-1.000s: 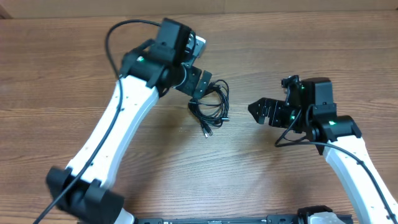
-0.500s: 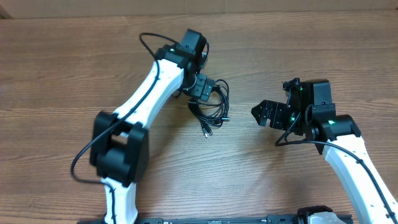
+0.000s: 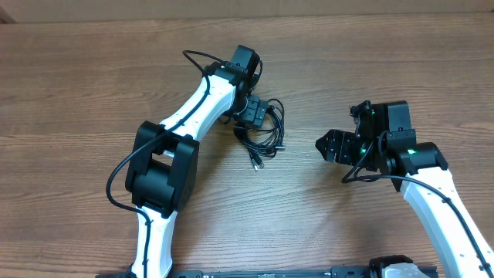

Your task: Untangle cables

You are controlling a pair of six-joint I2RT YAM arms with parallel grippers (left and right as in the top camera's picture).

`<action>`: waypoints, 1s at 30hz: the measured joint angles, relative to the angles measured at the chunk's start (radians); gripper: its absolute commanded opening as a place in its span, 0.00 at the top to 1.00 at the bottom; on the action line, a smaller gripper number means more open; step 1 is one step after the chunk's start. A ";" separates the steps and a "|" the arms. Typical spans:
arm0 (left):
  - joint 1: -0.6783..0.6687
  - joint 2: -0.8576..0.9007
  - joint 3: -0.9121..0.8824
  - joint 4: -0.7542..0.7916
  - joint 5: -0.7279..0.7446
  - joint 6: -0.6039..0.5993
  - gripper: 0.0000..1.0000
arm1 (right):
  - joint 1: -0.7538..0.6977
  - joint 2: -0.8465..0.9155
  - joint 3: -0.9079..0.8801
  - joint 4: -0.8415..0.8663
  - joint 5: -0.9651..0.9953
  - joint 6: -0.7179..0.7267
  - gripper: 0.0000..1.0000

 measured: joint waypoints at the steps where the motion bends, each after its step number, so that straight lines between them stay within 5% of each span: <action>1: 0.000 0.000 0.000 0.005 0.004 0.000 0.09 | 0.000 0.000 0.000 -0.004 0.000 0.000 0.20; 10: 0.000 0.000 -0.004 0.019 0.010 0.000 0.20 | 0.000 0.000 0.000 -0.018 0.019 -0.001 0.26; 12: 0.000 0.000 -0.004 0.019 0.011 -0.005 0.41 | 0.000 0.000 0.000 -0.022 0.024 -0.002 0.33; 14: 0.000 0.000 -0.004 0.019 0.013 -0.004 0.76 | 0.000 0.000 0.000 -0.024 0.031 -0.003 0.36; 15: 0.000 0.000 -0.006 0.019 0.013 -0.002 0.82 | 0.000 0.000 0.000 -0.024 0.034 -0.002 0.36; 19: 0.000 0.000 -0.030 0.039 0.013 -0.002 0.71 | 0.000 0.000 0.000 -0.027 0.041 -0.002 0.35; 25: 0.000 0.000 -0.098 0.065 0.012 -0.003 0.67 | 0.000 0.000 0.000 -0.032 0.042 -0.002 0.35; 27: 0.000 0.000 -0.100 0.068 0.011 -0.003 0.96 | 0.000 0.000 0.000 -0.032 0.041 -0.002 0.35; 30: 0.000 -0.003 -0.101 0.072 0.012 -0.004 0.96 | 0.000 0.000 0.000 -0.032 0.042 -0.003 0.35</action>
